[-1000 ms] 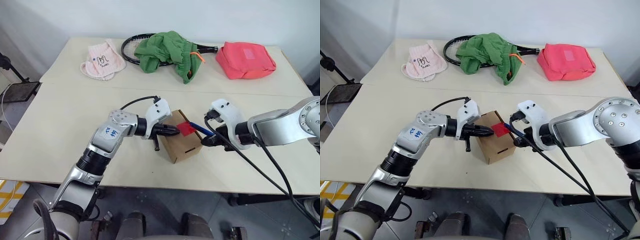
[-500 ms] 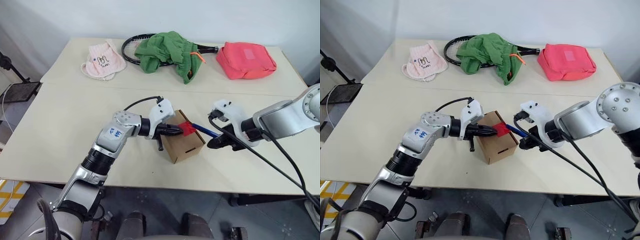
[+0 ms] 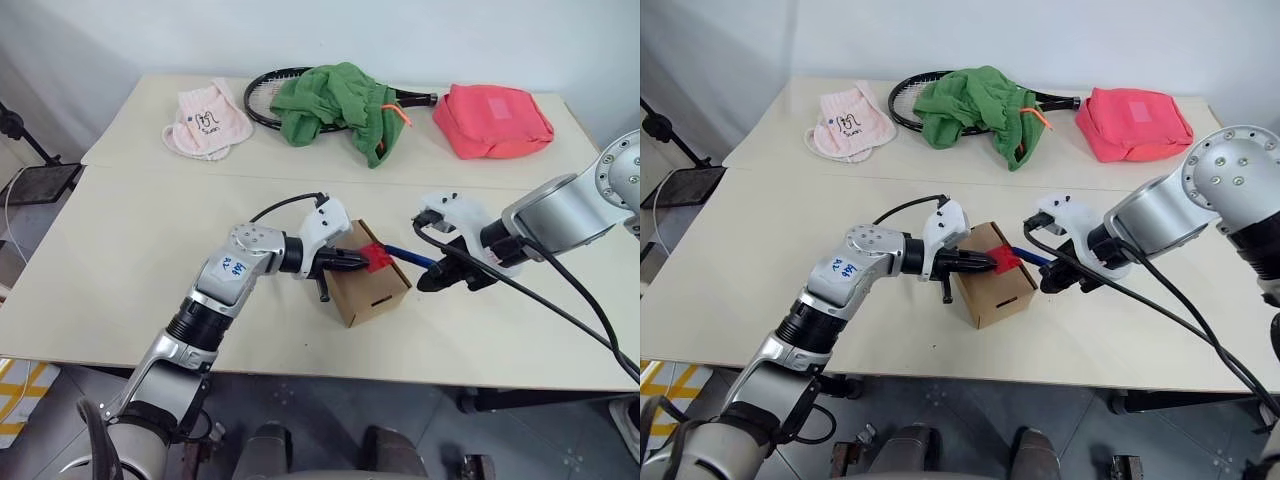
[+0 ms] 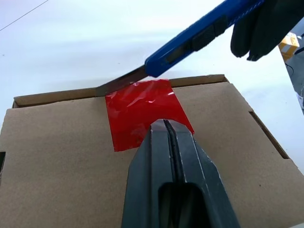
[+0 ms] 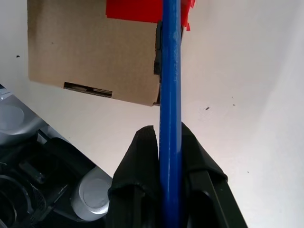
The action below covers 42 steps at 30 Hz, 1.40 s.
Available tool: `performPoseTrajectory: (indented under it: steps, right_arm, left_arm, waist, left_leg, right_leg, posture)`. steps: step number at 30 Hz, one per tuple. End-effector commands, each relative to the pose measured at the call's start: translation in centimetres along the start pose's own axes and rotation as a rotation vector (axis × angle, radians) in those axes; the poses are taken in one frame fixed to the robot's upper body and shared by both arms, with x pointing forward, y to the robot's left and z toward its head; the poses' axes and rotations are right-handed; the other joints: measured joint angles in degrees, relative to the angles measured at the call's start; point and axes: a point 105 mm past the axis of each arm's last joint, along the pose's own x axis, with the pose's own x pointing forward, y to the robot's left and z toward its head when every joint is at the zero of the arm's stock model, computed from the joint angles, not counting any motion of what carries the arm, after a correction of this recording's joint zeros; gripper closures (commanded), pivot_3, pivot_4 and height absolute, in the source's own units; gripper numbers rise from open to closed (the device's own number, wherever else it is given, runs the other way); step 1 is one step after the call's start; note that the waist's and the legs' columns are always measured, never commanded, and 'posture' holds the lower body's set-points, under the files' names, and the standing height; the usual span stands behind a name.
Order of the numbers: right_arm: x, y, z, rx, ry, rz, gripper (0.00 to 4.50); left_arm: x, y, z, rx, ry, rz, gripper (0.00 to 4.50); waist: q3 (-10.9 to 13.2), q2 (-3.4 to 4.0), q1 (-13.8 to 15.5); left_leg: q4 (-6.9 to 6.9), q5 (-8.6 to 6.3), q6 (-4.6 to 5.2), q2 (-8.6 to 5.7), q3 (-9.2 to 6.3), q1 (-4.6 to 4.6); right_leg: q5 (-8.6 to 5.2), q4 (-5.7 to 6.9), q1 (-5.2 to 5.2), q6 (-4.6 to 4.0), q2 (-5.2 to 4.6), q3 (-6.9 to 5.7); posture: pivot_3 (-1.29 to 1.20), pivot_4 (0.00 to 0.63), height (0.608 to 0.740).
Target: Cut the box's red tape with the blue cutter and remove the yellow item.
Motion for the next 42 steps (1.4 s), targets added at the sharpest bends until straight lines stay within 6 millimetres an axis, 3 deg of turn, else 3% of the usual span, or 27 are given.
performPoseTrajectory:
  steps: [1,13,17,24,42]
  right_arm:
    - [0.2,0.6,0.8,-0.008,-0.054,0.016,4.29]
    - [2.2,0.2,1.3,0.079,-0.198,-0.023,4.29]
    - [1.9,0.2,-0.8,0.055,-0.144,-0.002,4.29]
    - [0.8,0.3,-2.1,0.029,-0.047,0.054,4.29]
    - [-0.9,0.3,-3.9,0.048,0.107,0.108,4.29]
  left_arm:
    - [0.6,-0.6,-3.9,-0.094,0.117,-0.004,4.49]
    - [0.4,-0.6,-4.1,-0.099,0.121,0.004,4.49]
    - [0.4,-0.7,-4.2,-0.101,0.124,0.008,4.49]
    - [0.3,-0.6,-4.3,-0.104,0.121,0.015,4.49]
    - [0.2,-0.9,-4.5,-0.116,0.121,0.015,4.49]
  waist:
    - [0.0,0.00,0.0]
    - [0.0,-0.03,-0.4]
    - [0.0,-0.01,-0.3]
    - [0.0,-0.01,-0.4]
    - [-0.1,0.02,-0.5]
  left_leg:
    - [0.01,0.00,0.00,0.00,0.00,0.00]
    - [0.04,0.00,-0.01,0.02,0.01,0.05]
    - [0.03,0.00,0.00,0.02,-0.01,0.03]
    - [0.02,-0.05,0.02,0.02,0.00,0.02]
    - [0.03,-0.13,0.06,0.02,0.01,0.01]
  right_leg:
    - [0.00,0.01,0.00,0.00,0.00,0.00]
    - [0.00,0.03,0.07,0.00,0.00,-0.01]
    - [0.00,-0.01,0.06,0.01,0.00,-0.03]
    - [0.01,-0.08,0.07,0.01,0.01,-0.02]
    - [0.01,-0.08,0.04,0.01,0.00,0.00]
  posture:
    - [0.00,0.150,0.740]
    - [0.00,0.150,0.740]
    - [0.00,0.150,0.740]
    - [0.00,0.150,0.740]
    - [0.00,0.150,0.740]
